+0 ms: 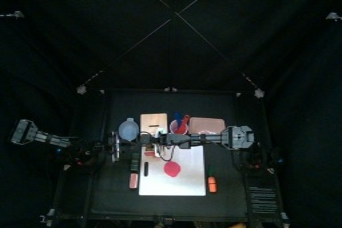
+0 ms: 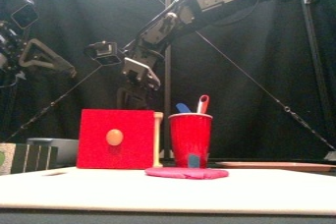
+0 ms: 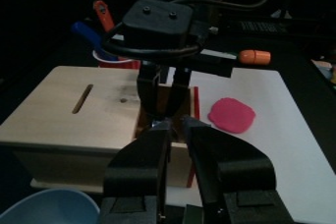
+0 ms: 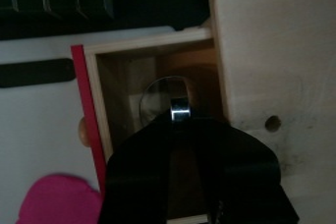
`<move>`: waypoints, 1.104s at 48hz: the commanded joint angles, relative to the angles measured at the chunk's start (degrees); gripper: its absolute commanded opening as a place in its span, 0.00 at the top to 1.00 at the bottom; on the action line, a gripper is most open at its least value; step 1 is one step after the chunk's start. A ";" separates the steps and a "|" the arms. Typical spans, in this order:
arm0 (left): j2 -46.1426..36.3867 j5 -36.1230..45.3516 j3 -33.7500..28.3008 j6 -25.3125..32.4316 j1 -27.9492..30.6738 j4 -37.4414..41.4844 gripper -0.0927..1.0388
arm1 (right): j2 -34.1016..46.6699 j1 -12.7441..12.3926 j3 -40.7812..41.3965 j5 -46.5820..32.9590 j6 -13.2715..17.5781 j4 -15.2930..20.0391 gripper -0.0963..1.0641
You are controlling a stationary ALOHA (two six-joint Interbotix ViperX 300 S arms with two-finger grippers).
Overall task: Get the cutter from the drawer then cut the dough then place the extra dough in the bowl
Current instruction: Place the cutter on the board
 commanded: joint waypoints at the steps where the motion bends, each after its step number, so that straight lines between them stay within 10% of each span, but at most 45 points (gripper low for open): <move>1: 0.00 -0.18 -0.97 0.00 0.09 -0.09 0.39 | -2.20 0.00 -3.25 0.97 -0.09 -0.09 0.43; 39: 0.00 0.00 -1.58 0.00 0.26 0.00 0.39 | -14.33 5.27 -7.56 15.56 0.44 -1.49 0.43; 53: 0.00 -0.35 -2.55 0.44 2.11 0.00 0.39 | -23.73 8.09 8.17 17.05 8.61 -3.78 0.43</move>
